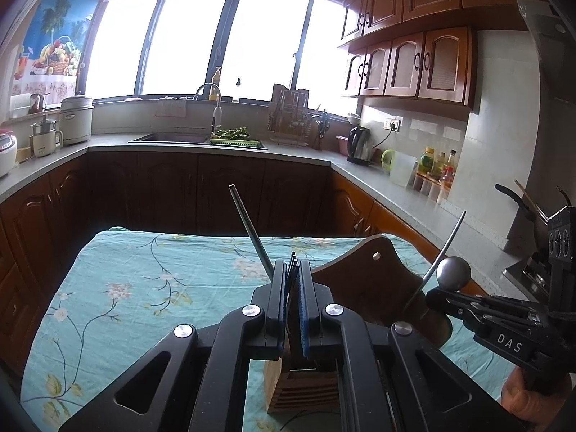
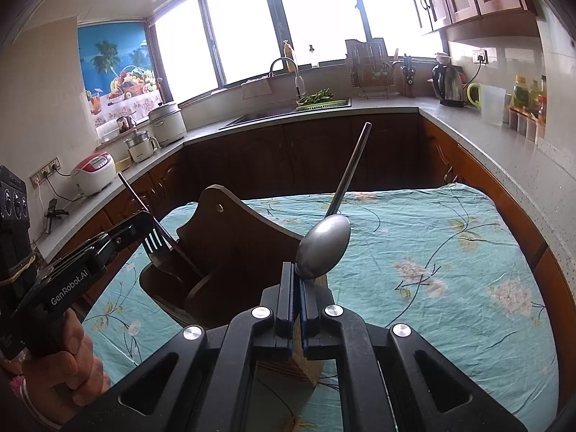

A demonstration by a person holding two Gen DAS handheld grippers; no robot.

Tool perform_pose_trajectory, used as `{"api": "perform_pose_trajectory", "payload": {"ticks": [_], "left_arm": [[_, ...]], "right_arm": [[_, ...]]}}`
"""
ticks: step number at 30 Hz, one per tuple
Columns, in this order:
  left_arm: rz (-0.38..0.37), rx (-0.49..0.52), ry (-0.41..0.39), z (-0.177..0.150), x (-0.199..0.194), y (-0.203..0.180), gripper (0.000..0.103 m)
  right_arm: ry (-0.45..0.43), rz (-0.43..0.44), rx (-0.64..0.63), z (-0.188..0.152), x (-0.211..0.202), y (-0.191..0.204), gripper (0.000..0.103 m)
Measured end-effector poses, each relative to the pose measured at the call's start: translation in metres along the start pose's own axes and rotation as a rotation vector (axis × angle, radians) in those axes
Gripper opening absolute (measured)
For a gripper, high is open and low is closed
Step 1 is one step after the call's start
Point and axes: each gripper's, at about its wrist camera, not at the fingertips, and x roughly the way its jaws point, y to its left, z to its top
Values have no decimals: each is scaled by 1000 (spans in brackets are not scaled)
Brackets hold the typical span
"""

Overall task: Organize utensils
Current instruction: 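Drop the fork into the holder with the left tool while the right tool drops the spoon, then move both open tools back down toward the remaining utensils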

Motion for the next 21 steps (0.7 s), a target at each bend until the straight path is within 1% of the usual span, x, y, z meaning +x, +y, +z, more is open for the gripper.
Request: {"api": "perform_pose_trajectory", "payload": {"ticks": [2,4,6,9,11,12,14,15,16,17,18,19,20,21], "left_arm": [[-2,-2,5,0,-1,-1,5],[-9,-11,14,0,-3,-2,5],[-13,-26,17,1,-5,0,7],[-5,-39,6,4,-15,3,19],[3,-49,-6,3,-23,5,26],[4,-55,-7,1,-26,4,29],[15,-68,-11,0,-36,6,43],[21,-79,-16,-2,-42,8,46],[24,-93,-23,-3,-48,10,51],[29,-108,-28,-6,-54,11,57],[39,-122,-29,-9,-60,12,61],[46,-136,-31,-12,-67,14,65],[48,-149,-31,-15,-74,14,67],[52,-161,-31,-17,-80,15,69]], "right_arm": [[1,4,4,1,-1,0,7],[2,5,7,1,-2,-1,8],[3,11,18,1,-3,-2,8],[-3,14,38,1,-9,-5,14],[-15,16,53,1,-15,-6,26],[-23,18,60,1,-18,-7,29],[-41,16,80,0,-26,-9,36],[-48,19,93,-2,-30,-11,37],[-55,24,107,-3,-35,-12,41],[-64,29,121,-5,-39,-14,46],[-74,34,134,-6,-44,-15,49],[-85,37,142,-8,-49,-15,56],[-98,39,149,-9,-54,-16,67],[-110,43,155,-11,-60,-16,72]]}}
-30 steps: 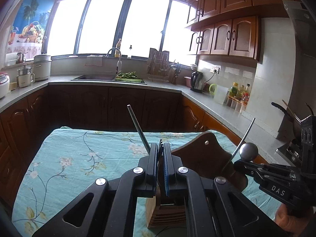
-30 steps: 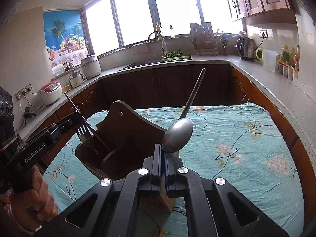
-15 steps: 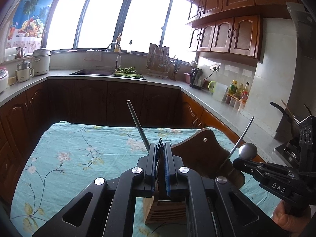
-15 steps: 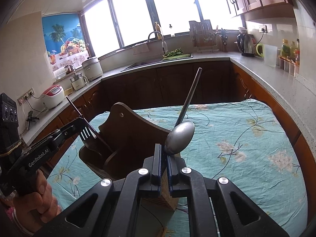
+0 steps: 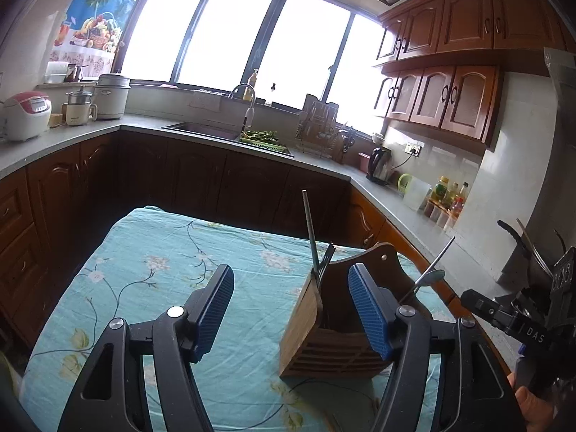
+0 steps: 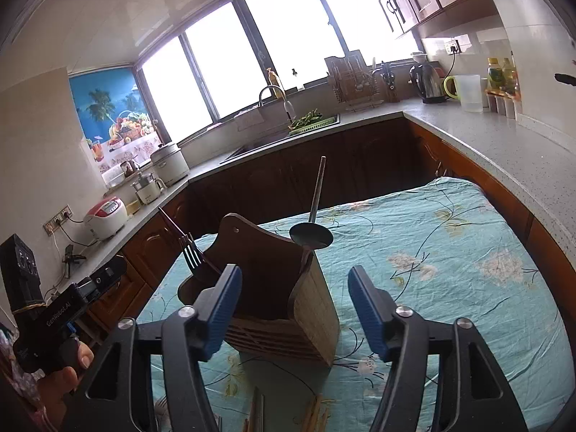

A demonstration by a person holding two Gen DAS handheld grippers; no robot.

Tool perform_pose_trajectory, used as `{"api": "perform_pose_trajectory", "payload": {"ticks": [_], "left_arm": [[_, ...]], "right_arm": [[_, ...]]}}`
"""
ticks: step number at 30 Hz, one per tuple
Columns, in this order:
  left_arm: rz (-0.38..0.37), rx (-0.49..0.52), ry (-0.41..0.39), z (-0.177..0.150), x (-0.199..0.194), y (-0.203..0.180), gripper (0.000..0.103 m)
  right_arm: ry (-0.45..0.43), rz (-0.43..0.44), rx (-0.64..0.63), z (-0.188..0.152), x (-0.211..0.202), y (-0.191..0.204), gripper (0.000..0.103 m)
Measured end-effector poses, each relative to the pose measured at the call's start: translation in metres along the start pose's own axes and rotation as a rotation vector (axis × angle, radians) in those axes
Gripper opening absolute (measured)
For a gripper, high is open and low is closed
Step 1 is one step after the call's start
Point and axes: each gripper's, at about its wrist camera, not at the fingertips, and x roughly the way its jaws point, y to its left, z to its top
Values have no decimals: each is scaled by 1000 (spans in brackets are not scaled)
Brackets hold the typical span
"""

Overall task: Organize utensils
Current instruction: 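Move both open tools back down toward the remaining utensils, then grasp a thin metal rod with the left tool while the right tool grasps wooden chopsticks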

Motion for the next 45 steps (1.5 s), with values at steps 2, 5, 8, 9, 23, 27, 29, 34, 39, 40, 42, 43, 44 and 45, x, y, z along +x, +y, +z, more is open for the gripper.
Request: {"api": "perform_pose_trajectory", "payload": {"ticks": [2,5,8,9,23,27,29,34,39,40,42,43,44,45], "left_arm": [[11,-16,-1,-5,-13,0,76],[15,-18,6,-13,-34,-1,80],[19,-17,23,-23,-52,-2,82],[18,-19,31,-26,-57,-3,82],[43,-51,173,-56,-103,1,85],[62,-46,223,-64,-108,-2,85],[64,-49,248,-68,-109,-4,85],[80,-35,300,-70,-104,-6,85],[90,-17,330,-68,-96,-10,84],[91,-14,335,-69,-94,-12,84],[84,-9,348,-69,-91,-14,84],[82,-5,354,-71,-87,-16,84],[82,-1,359,-72,-86,-18,83],[80,1,363,-72,-84,-20,83]], "right_arm": [[-30,11,7,-2,-12,1,89],[-69,16,12,-7,-30,3,95],[-81,22,20,-15,-46,3,97],[-81,25,26,-18,-51,2,97],[11,-17,105,-84,-94,-12,98],[46,-37,110,-104,-97,-16,98],[66,-53,99,-113,-97,-17,98],[88,-67,98,-122,-95,-20,97],[94,-72,85,-122,-93,-18,87],[100,-73,84,-122,-91,-18,83],[114,-70,85,-123,-87,-18,77],[119,-69,86,-123,-85,-18,74],[123,-68,87,-123,-84,-18,72],[129,-68,86,-124,-82,-18,71]]}}
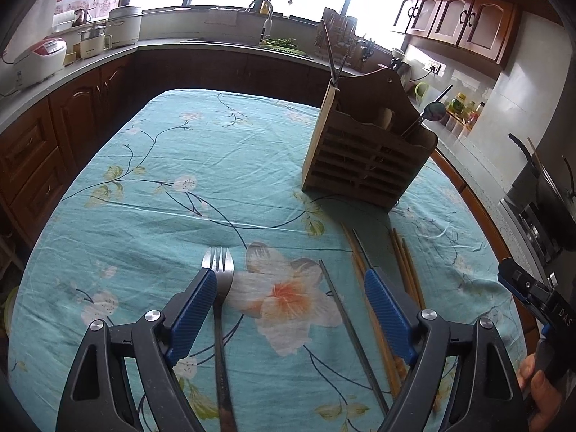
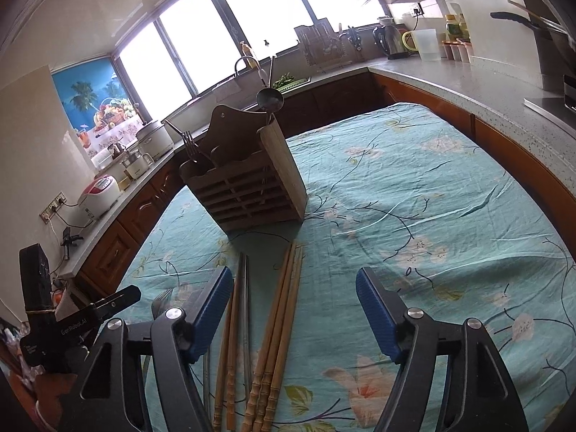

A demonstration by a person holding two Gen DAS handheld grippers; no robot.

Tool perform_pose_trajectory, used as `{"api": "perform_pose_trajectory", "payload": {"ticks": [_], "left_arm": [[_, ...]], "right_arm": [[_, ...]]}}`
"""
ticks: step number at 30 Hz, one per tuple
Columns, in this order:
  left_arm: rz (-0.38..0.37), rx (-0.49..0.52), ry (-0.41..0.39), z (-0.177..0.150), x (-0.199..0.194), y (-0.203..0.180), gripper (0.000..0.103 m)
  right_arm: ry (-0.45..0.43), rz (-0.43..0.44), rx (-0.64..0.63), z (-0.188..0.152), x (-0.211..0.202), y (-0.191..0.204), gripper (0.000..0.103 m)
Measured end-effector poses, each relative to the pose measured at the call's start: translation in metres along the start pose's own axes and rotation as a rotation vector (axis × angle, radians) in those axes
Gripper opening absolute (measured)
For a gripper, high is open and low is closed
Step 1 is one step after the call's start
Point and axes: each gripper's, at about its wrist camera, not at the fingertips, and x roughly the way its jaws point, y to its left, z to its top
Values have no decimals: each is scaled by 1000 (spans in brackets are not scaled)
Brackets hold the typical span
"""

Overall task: Organize utensils
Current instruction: 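Grasp a thin metal rod with the left tool while the right tool grasps wooden chopsticks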

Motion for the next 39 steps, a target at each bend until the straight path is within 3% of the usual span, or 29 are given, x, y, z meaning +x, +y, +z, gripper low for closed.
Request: {"api": "perform_pose_trajectory", "payload": {"ticks": [9,11,14,27,32,35,39], "left_arm": [[-14,11,61,0,23,-11,72],[-15,16,77,1,30,-14,68],[-22,15,102,1,39,-16,62],[-24,23,199,2,84,-23,46],[-29,29,224,2,99,-25,41],[-16,59,224,3,105,-30,39],[-4,100,231,5,113,-40,38]], "right_arm": [[64,-2,-6,-3,25,0,40],[79,-7,-14,-3,32,1,28],[109,13,-10,-2,44,4,21],[213,1,-44,2,97,8,17],[261,-48,-84,1,115,10,14],[273,-74,-108,1,122,9,7],[283,-89,-147,4,127,14,7]]}}
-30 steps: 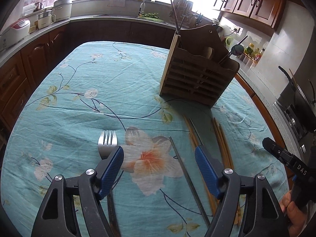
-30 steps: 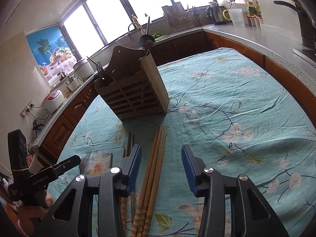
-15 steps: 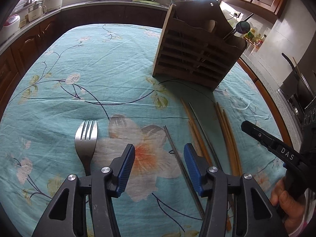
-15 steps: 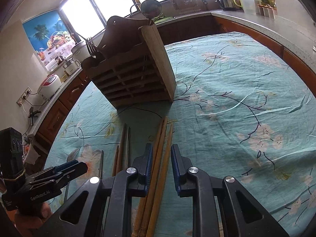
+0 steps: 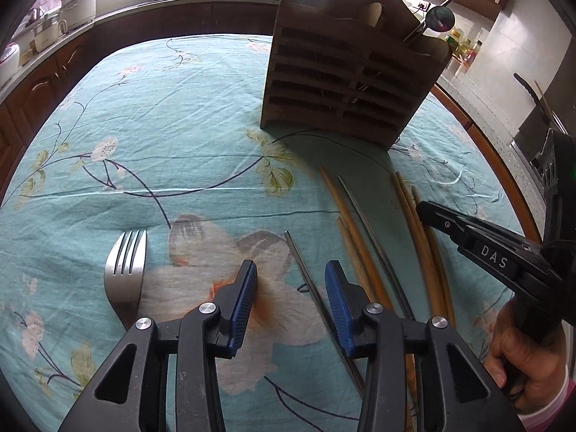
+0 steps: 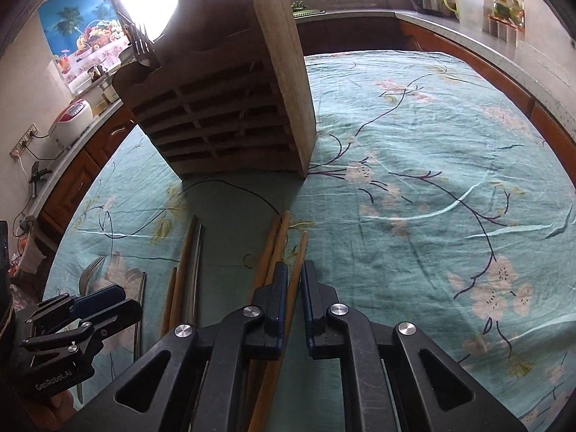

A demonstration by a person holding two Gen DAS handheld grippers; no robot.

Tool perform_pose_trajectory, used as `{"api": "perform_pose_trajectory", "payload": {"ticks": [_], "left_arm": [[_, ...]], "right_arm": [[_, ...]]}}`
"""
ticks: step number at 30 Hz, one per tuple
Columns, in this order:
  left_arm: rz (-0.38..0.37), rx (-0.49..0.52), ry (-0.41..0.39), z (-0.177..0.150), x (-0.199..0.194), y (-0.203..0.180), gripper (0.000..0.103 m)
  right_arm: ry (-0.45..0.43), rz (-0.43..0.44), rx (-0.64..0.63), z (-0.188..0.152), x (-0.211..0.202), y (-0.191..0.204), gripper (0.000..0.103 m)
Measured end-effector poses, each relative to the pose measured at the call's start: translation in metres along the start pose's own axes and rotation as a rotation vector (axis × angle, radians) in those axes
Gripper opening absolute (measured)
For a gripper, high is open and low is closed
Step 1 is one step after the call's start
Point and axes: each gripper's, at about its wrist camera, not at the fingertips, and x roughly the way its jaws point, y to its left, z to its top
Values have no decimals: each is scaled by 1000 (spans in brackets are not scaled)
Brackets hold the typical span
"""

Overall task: Organize utensils
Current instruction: 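Grasp a thin metal rod with the left tool while the right tool grasps wooden chopsticks, then lift the metal rod and wooden chopsticks and carry both over the wooden holder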

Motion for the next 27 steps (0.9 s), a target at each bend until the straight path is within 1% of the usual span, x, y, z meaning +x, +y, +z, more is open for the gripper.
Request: {"api": "perform_pose_trajectory", "payload": {"ticks": [3,6,8,10,13,14,16,19,24,27], "left_arm": [[36,67,-7,1,6,-12,33],[51,100,-17,1,9,-17,26],[60,118,-23,1,11,-18,15],[58,122,-27,1,14,-16,9],[47,113,-30,2,13,-13,5],[44,107,-29,2,13,-12,3],[20,85,-22,3,11,-7,2],[-10,59,-31,3,3,2,2],[-81,3,-71,4,-24,18,2],[-112,-19,-108,3,-47,27,2]], "right_arm": [[1,-6,-17,3,3,2,7],[-2,-20,-46,3,4,5,7],[-2,-21,-53,3,4,7,7],[-3,-21,-59,3,5,6,7],[-3,-25,-55,5,4,7,7],[-1,-13,-40,5,3,5,6],[-2,17,-6,5,-1,2,6],[-29,39,10,6,-16,0,5],[-85,66,20,10,-48,0,5],[-113,87,32,11,-64,-1,5]]}}
